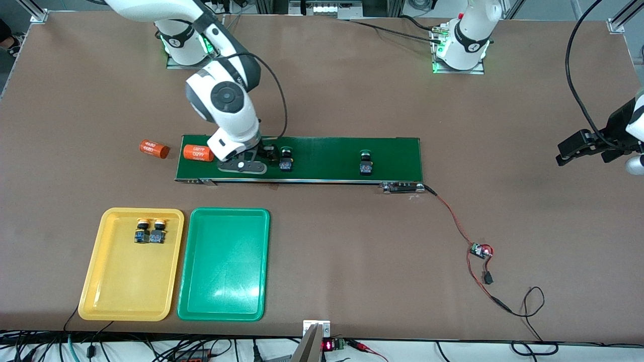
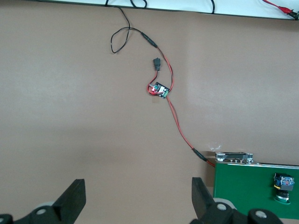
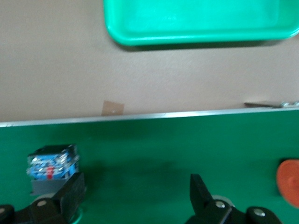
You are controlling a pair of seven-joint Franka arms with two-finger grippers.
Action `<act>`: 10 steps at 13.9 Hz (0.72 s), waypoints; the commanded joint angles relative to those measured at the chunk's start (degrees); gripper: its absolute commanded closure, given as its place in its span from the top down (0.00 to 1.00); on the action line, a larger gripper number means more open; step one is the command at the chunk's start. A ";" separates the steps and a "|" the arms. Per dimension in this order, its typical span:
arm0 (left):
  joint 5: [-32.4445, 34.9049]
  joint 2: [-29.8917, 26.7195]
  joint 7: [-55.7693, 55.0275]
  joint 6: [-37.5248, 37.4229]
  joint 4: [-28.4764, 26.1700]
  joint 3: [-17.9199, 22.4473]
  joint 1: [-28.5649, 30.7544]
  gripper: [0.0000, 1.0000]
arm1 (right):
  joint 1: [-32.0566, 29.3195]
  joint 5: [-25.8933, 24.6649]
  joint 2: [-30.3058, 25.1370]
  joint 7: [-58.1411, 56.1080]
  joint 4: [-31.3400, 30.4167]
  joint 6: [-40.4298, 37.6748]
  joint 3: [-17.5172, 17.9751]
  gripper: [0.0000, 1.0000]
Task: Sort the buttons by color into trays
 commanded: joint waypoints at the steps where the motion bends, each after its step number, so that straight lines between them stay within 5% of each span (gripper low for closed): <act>1: -1.50 -0.19 0.35 -0.45 -0.74 -0.03 -0.26 1.00 | 3.90 -0.42 -0.28 3.16 0.15 -0.52 -2.77 1.00; 10: -1.41 -2.04 -0.09 -21.46 -0.56 0.06 3.17 1.00 | 3.99 0.11 0.07 3.26 0.50 1.67 -2.59 1.00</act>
